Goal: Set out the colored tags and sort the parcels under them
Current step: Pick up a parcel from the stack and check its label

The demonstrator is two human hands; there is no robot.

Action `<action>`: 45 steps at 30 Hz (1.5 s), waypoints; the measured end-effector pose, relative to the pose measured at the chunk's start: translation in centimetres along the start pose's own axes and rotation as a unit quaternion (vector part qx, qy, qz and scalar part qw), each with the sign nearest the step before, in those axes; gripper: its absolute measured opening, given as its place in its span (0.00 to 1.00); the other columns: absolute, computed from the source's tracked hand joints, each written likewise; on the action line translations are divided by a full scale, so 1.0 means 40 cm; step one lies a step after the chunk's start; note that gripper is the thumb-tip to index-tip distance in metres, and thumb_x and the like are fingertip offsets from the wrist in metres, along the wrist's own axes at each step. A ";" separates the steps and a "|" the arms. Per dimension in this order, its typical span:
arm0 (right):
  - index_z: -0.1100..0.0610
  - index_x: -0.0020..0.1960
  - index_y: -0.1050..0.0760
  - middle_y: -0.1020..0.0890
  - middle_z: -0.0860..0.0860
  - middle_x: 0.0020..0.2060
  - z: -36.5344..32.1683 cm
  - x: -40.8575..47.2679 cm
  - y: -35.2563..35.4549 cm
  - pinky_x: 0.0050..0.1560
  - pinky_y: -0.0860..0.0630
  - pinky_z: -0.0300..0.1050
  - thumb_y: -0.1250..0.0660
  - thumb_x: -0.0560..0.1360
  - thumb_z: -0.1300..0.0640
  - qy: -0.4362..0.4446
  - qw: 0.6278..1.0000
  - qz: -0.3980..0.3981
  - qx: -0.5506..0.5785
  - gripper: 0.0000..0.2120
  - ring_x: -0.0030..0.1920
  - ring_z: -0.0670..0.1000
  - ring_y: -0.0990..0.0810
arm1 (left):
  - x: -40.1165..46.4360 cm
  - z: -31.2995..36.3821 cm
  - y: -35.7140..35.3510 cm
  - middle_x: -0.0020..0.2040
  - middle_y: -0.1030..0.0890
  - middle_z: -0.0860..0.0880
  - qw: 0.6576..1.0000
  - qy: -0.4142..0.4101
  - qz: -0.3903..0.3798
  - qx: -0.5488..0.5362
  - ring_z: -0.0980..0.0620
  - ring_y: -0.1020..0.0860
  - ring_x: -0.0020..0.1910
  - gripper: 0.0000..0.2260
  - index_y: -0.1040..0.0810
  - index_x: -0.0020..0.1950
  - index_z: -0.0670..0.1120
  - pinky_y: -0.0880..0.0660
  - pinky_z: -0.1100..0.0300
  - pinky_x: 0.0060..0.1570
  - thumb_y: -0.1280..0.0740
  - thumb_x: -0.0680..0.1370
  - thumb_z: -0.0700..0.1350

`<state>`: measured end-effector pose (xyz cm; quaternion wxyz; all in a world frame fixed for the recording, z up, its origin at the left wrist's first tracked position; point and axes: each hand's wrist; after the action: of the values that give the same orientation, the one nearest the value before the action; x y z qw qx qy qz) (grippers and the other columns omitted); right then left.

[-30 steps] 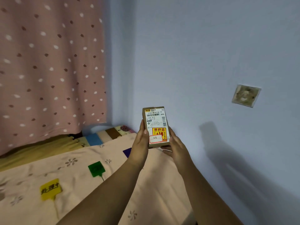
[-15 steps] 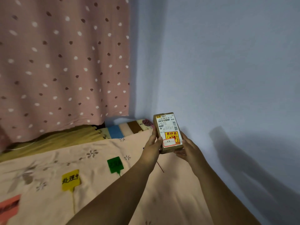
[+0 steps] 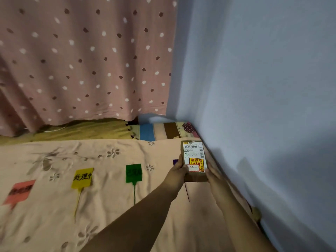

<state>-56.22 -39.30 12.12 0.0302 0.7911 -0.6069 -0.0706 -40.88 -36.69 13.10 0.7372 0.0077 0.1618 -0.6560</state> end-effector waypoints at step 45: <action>0.55 0.77 0.40 0.31 0.54 0.72 0.060 0.155 -0.063 0.69 0.31 0.49 0.48 0.83 0.49 0.017 0.912 -0.018 -0.409 0.24 0.71 0.53 0.34 | 0.042 -0.017 0.215 0.80 0.43 0.47 0.939 0.038 0.148 0.307 0.49 0.45 0.79 0.23 0.43 0.79 0.48 0.48 0.59 0.75 0.45 0.84 0.47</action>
<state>-52.60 -44.52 8.93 0.3604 0.7211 -0.5100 -0.2999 -32.56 -36.98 10.30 0.7808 0.2826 -0.0225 -0.5567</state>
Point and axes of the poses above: each hand's wrist, its own x-axis towards the middle knuckle, its own y-axis out of the back of the hand, z = x × y
